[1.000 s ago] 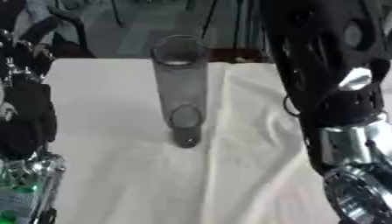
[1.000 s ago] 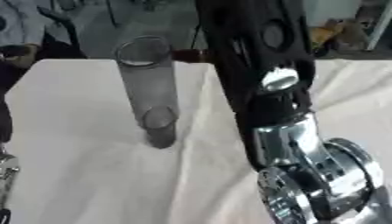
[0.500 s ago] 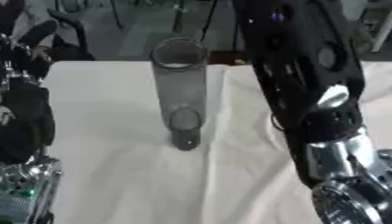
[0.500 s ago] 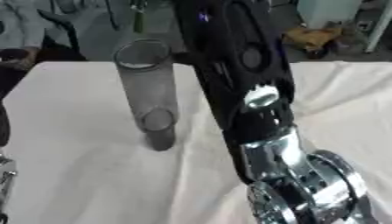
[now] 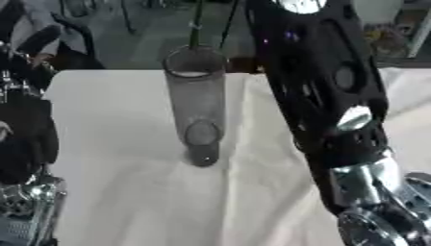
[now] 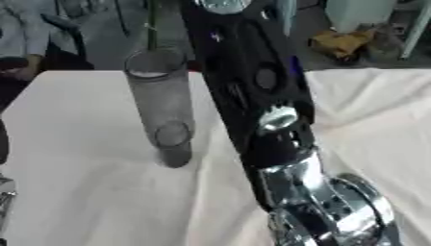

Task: Arrange flowers into the vase.

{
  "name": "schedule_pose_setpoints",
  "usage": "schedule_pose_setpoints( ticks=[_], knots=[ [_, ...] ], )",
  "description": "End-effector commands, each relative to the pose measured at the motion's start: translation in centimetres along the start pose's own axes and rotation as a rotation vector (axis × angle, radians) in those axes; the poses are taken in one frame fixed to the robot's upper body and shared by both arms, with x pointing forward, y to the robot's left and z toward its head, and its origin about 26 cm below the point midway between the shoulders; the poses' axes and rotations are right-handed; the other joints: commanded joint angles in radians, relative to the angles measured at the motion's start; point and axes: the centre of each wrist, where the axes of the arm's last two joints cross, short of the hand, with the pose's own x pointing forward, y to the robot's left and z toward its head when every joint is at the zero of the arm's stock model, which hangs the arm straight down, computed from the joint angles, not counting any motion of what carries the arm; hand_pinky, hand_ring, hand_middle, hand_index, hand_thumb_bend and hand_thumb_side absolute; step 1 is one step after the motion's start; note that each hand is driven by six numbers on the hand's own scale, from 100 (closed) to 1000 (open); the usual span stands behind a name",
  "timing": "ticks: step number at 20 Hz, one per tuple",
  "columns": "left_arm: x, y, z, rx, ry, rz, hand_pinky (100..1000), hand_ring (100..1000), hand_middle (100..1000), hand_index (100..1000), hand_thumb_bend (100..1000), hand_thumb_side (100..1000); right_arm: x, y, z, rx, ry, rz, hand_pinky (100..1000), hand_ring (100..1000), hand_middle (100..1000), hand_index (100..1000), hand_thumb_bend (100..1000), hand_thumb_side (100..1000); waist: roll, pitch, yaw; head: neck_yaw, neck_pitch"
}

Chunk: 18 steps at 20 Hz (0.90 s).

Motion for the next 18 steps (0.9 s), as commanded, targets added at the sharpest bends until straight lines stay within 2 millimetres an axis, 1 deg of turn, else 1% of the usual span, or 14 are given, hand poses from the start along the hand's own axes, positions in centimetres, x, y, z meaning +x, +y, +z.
schedule_pose_setpoints(
  ticks=[1,5,8,10,16,18],
  knots=[
    [0.4,-0.1,-0.5,-0.002,-0.023,0.007,653,831,933,1000,100,1000,0.9,0.3,0.0,0.019,-0.034,0.012,100,100,100,100,443,442,0.005,-0.015,0.003,-0.006,-0.013],
    [0.4,-0.1,-0.5,-0.001,-0.023,0.007,653,831,933,1000,100,1000,0.8,0.3,0.1,0.023,-0.032,0.014,100,100,100,100,443,442,0.006,-0.014,0.003,-0.006,-0.014],
    [0.4,-0.1,-0.5,0.001,-0.022,0.012,652,831,933,1000,100,1000,-0.2,0.7,0.6,0.05,-0.01,0.008,100,100,100,100,442,434,0.014,-0.008,0.006,-0.012,-0.013],
    [0.4,-0.2,-0.5,0.002,-0.022,0.013,652,831,933,1000,100,1000,-0.4,0.8,0.8,0.06,-0.002,0.006,100,100,100,100,442,430,0.016,-0.006,0.007,-0.015,-0.012],
    [0.4,-0.2,-0.5,0.002,-0.022,0.014,652,831,933,1000,100,1000,-0.5,0.8,1.0,0.069,0.007,0.008,100,100,100,100,442,432,0.018,-0.004,0.007,-0.018,-0.011],
    [0.4,-0.2,-0.5,0.004,-0.023,0.016,651,831,933,1000,100,1000,-0.9,1.1,1.1,0.084,0.016,0.017,100,100,100,100,441,441,0.019,0.0,0.007,-0.022,-0.011]
  ],
)
